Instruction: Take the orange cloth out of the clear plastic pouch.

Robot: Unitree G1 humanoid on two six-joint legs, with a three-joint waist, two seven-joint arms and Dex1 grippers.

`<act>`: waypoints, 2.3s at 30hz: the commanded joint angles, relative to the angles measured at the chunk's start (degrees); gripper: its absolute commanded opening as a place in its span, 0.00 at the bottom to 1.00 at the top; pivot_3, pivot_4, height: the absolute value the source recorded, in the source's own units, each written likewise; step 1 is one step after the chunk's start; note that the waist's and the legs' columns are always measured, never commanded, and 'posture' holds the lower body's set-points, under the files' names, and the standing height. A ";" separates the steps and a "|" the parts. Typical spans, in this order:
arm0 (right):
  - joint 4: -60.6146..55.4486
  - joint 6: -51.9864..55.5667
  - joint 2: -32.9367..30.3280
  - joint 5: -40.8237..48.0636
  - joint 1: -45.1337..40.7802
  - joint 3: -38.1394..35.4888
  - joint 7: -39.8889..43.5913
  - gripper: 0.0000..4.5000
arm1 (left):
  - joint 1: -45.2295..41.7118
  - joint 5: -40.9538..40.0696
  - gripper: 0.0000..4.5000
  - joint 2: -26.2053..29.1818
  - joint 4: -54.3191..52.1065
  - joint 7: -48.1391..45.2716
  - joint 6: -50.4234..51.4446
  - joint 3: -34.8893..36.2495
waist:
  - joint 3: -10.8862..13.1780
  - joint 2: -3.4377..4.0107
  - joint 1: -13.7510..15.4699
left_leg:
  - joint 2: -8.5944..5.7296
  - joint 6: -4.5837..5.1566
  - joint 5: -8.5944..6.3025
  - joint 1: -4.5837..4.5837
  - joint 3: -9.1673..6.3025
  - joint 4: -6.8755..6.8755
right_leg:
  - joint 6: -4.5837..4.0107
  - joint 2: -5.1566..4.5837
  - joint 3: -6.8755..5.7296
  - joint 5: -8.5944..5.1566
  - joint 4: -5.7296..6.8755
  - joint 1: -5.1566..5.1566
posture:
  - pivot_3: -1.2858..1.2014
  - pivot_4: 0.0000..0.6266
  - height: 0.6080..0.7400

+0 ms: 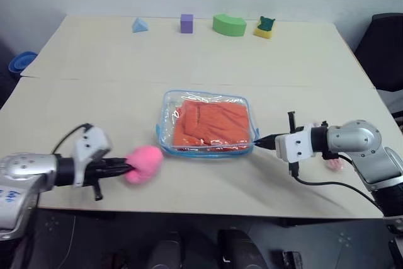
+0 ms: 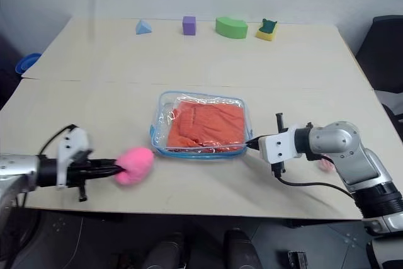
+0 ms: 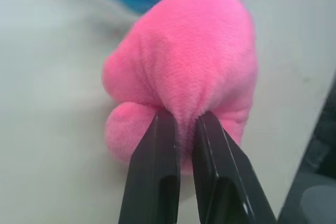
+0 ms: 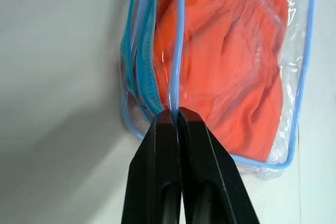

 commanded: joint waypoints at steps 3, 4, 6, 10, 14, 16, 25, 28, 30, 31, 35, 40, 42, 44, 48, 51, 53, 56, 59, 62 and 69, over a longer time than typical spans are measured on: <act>-1.80 1.06 0.03 0.88 0.12 -1.85 -0.79 0.01 | 0.02 -0.93 0.08 -1.72 -0.24 2.07 -1.84 -1.05 | 0.00 0.00 -0.03 | 0.00 -0.01 0.00 0.00 0.00 -0.04 | 0.00 0.00 0.00 0.00 -0.01 -0.01 | 0.52 0.24 1.00; -1.96 1.68 0.13 1.38 0.23 -1.66 -0.45 0.01 | -0.22 -1.39 0.08 -2.59 -0.72 2.82 -1.40 -1.75 | 0.00 0.00 -0.02 | 0.00 -0.01 0.01 0.00 0.00 -0.07 | 0.00 0.00 0.01 0.00 -0.03 -0.01 | 0.52 0.24 1.00; -2.49 4.34 0.24 2.81 0.54 -1.92 -0.02 0.10 | -1.25 -2.19 0.08 -4.24 -1.01 4.88 0.24 -2.62 | 0.00 0.00 -0.01 | 0.00 -0.01 0.01 0.00 0.01 -0.09 | 0.00 0.00 0.01 0.00 -0.03 -0.02 | 0.52 0.24 1.00; -5.62 10.00 -0.81 6.29 2.38 -3.58 0.99 0.37 | -0.84 -3.69 0.37 -4.95 -1.89 5.98 1.21 -2.15 | 0.00 0.00 0.02 | 0.00 -0.02 0.01 -0.01 -0.01 -0.10 | 0.00 0.00 0.00 0.00 -0.01 -0.02 | 0.52 0.24 1.00; -9.81 16.06 -1.73 10.00 5.29 -6.85 1.02 0.68 | 2.02 -4.98 0.65 -3.54 -2.28 5.23 2.04 0.71 | 0.00 0.00 0.01 | 0.00 -0.02 0.01 0.00 -0.01 -0.13 | 0.00 0.00 0.01 0.00 -0.03 -0.02 | 0.52 0.24 1.00; -12.79 20.45 -2.50 13.30 7.35 -9.29 1.46 0.84 | 3.73 -7.95 0.71 -2.29 -2.67 2.62 3.01 4.42 | 0.01 0.01 -0.03 | 0.01 -0.02 0.01 0.02 0.00 -0.20 | 0.00 0.00 0.02 0.00 -0.05 -0.03 | 0.52 0.24 1.00; -27.57 41.52 -3.97 28.81 13.82 -16.78 0.17 0.98 | -13.28 -17.72 0.71 2.45 -1.64 3.94 9.56 3.89 | 0.01 0.02 0.49 | 0.00 0.07 -0.02 0.13 -0.14 -0.29 | -0.03 -0.06 -0.09 -0.01 -0.11 0.13 | 0.52 0.24 1.00; -30.40 44.84 -3.79 30.25 14.61 -16.65 -0.72 0.98 | -20.12 -8.56 0.71 1.85 -6.30 6.05 1.98 -10.26 | 0.01 0.02 0.41 | -0.06 0.04 0.00 0.17 -0.13 -0.30 | -0.02 -0.09 -0.06 -0.01 -0.13 0.18 | 0.52 0.24 1.00; -31.75 45.97 -3.60 30.66 15.01 -16.58 -1.35 0.98 | -22.98 -0.17 0.71 1.28 -7.48 7.65 -4.75 -19.11 | 0.00 0.01 0.23 | -0.08 -0.13 0.09 0.17 -0.07 -0.36 | -0.01 -0.07 0.00 0.00 -0.14 0.14 | 0.52 0.24 1.00; -32.27 46.30 -3.48 30.64 15.18 -16.54 -1.74 0.98 | -23.73 3.28 0.71 0.91 -7.67 8.24 -7.66 -22.46 | 0.00 0.02 0.09 | -0.08 -0.13 0.10 0.17 -0.04 -0.41 | -0.01 -0.06 0.01 0.00 -0.14 0.13 | 0.52 0.24 1.00; -33.25 46.53 -3.23 29.09 16.04 -16.28 -3.36 0.98 | -24.19 12.73 0.71 0.65 -6.09 7.03 -18.21 -30.61 | 0.01 0.01 -0.52 | -0.01 -0.14 0.10 0.15 0.08 -0.47 | -0.01 0.14 0.19 0.00 -0.04 -0.03 | 0.52 0.24 1.00; -34.28 47.57 -2.86 29.94 17.33 -17.30 -5.11 0.98 | -22.78 20.24 0.71 0.29 -2.29 7.24 -26.68 -33.74 | 0.01 0.01 -0.15 | -0.01 -0.10 0.09 0.16 0.08 -0.43 | -0.01 0.13 0.19 0.00 -0.07 -0.01 | 0.52 0.24 1.00; -35.02 47.98 -2.78 30.47 17.82 -17.72 -5.72 0.98 | -22.22 22.87 0.71 -0.90 -0.74 9.09 -28.34 -33.96 | 0.01 0.01 0.14 | -0.01 -0.08 0.08 0.16 0.08 -0.43 | -0.01 0.13 0.20 0.00 -0.08 -0.02 | 0.52 0.24 1.00; -35.77 48.63 -2.66 31.27 18.31 -18.29 -6.28 0.98 | -22.23 23.89 0.71 -2.88 0.58 10.94 -28.65 -33.42 | 0.01 0.01 0.23 | -0.01 -0.07 0.07 0.16 0.06 -0.43 | -0.01 0.12 0.18 0.00 -0.07 -0.01 | 0.52 0.24 1.00; -36.43 49.23 -2.61 31.87 18.92 -18.84 -6.84 0.99 | -22.31 23.56 0.63 -5.84 1.56 11.88 -28.66 -32.00 | 0.01 0.00 0.48 | -0.01 0.06 0.01 0.14 0.05 -0.38 | 0.00 0.09 0.15 0.00 -0.08 0.02 | 0.52 0.24 1.00; -36.45 49.39 -2.50 32.04 18.87 -18.80 -7.16 0.99 | -22.18 22.74 0.46 -6.85 1.75 11.60 -27.99 -31.34 | 0.01 0.00 0.40 | -0.01 0.05 0.01 0.14 0.05 -0.37 | 0.00 0.09 0.15 0.00 -0.06 0.01 | 0.52 0.24 1.00; -36.30 49.51 -2.42 32.21 18.48 -18.60 -7.33 0.99 | -22.10 21.52 0.32 -7.72 1.77 11.27 -26.88 -30.77 | 0.01 0.00 0.39 | -0.01 0.05 0.01 0.14 0.04 -0.37 | -0.01 0.09 0.14 0.00 -0.05 0.01 | 0.52 0.24 1.00; -36.16 49.42 -2.44 32.23 18.33 -18.46 -7.34 0.99 | -22.02 18.65 0.12 -9.21 1.06 10.51 -23.85 -29.60 | 0.01 0.00 0.38 | -0.01 0.05 0.01 0.14 0.05 -0.37 | -0.01 0.09 0.14 0.00 -0.04 0.01 | 0.52 0.24 1.00; -36.20 49.26 -2.38 32.26 18.09 -18.09 -7.15 0.99 | -22.94 7.70 0.01 -12.85 -2.12 9.42 -12.34 -25.90 | 0.01 0.00 0.37 | -0.01 0.05 0.02 0.14 0.04 -0.37 | 0.00 0.09 0.13 0.00 -0.02 0.01 | 0.52 0.24 1.00; -36.71 49.17 -1.80 31.85 18.13 -16.84 -7.45 0.91 | -24.78 -1.08 0.00 -16.56 -4.18 11.18 -1.31 -21.93 | 0.01 0.00 0.37 | -0.01 0.04 0.02 0.12 0.00 -0.34 | 0.00 0.09 0.10 0.00 0.07 0.02 | 0.52 0.24 1.00; -36.39 48.87 3.13 23.94 15.88 -8.13 -14.01 0.42 | -25.79 -2.40 0.00 -18.18 -5.30 14.12 3.07 -23.11 | 0.00 -0.01 0.06 | -0.01 -0.16 0.13 0.14 -0.02 -0.32 | 0.00 0.11 0.10 0.00 0.03 0.01 | 0.52 0.24 1.00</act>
